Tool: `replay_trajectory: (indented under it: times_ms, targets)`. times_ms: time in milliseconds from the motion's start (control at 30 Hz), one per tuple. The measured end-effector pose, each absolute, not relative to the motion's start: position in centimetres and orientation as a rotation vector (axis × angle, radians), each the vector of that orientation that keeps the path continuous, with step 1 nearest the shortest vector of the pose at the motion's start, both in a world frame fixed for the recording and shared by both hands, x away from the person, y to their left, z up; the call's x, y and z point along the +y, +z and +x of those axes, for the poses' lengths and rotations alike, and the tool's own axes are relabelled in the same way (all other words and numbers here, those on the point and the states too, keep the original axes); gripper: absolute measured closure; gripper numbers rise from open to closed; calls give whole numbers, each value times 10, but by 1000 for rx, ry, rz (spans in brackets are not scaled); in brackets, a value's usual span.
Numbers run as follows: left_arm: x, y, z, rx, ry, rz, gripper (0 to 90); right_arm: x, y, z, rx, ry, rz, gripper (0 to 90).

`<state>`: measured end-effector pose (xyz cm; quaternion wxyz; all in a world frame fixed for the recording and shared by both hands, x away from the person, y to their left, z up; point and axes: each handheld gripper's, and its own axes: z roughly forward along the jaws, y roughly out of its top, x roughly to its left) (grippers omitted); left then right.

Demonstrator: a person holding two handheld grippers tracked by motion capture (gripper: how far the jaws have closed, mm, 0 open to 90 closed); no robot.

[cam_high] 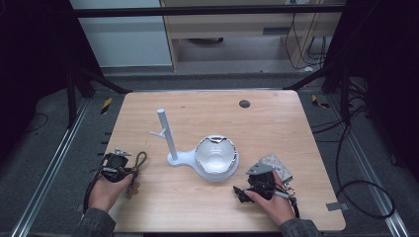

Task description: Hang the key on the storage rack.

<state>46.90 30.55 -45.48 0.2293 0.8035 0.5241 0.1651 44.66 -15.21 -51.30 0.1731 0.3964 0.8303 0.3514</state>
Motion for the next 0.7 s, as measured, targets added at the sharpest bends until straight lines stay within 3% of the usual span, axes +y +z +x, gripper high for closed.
replay_trajectory:
  times_ms: [400, 700]
  targets:
    - [307, -431, 426, 1269, 586, 2031, 661, -152, -513, 447, 2356, 1000, 1125, 2]
    - [306, -420, 416, 1222, 641, 1941, 661, -153, -513, 452, 2355, 996, 1131, 2]
